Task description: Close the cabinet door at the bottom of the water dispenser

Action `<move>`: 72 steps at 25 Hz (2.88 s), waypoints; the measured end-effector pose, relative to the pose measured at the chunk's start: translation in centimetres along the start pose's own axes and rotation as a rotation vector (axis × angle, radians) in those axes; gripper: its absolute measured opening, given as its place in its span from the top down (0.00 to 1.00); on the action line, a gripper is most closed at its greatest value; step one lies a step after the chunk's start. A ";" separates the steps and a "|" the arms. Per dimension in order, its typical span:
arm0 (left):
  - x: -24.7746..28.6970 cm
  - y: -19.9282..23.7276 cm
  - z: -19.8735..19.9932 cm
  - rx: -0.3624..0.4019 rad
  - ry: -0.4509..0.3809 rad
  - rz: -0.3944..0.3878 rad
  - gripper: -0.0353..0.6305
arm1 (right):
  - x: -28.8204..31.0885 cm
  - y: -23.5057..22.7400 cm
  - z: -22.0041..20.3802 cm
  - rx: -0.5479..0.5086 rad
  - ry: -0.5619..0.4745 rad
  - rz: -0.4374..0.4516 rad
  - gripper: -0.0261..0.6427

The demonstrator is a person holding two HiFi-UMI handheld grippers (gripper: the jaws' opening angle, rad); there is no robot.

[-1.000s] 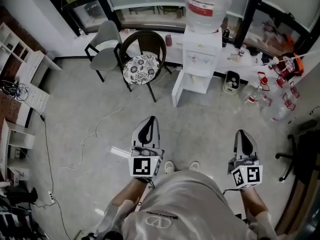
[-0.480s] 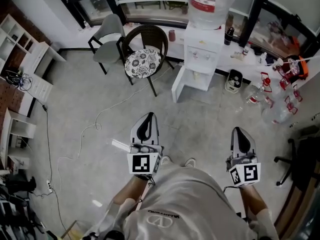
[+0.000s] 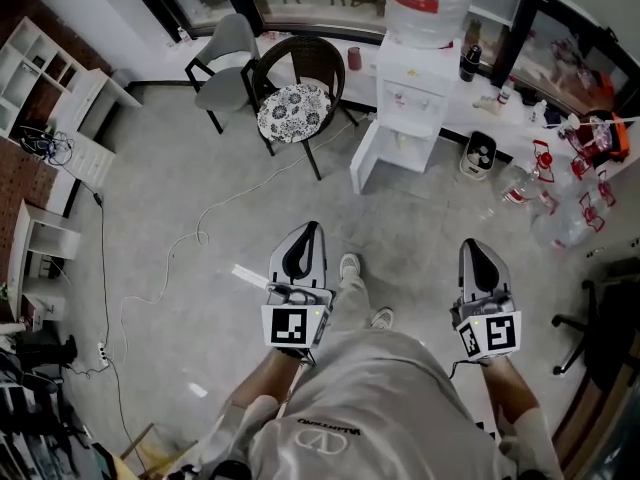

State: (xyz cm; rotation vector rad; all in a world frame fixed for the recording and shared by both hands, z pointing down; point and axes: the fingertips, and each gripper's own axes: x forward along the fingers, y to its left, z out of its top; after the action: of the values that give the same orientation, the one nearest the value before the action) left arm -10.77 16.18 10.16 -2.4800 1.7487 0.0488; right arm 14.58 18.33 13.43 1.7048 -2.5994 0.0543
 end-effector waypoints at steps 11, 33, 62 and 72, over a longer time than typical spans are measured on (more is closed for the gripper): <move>5.1 3.0 -1.3 0.016 -0.001 -0.014 0.94 | 5.3 -0.9 -0.1 -0.008 -0.005 -0.008 0.94; 23.2 13.4 -6.7 -0.059 0.049 -0.162 0.94 | 26.9 -1.0 -0.7 -0.010 0.054 -0.005 0.94; 30.5 10.0 -16.5 -0.114 0.082 -0.148 0.94 | 36.3 -4.3 -7.3 0.045 0.026 0.108 0.94; 32.1 9.8 -41.0 -0.028 0.107 -0.144 0.94 | 41.5 -5.0 -30.1 0.050 -0.003 0.205 0.94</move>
State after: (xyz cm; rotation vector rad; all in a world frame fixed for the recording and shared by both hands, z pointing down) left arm -10.62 -21.54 47.46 -2.6673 1.6113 -0.0729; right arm 2.89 -20.23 45.46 1.4464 -2.7874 0.1223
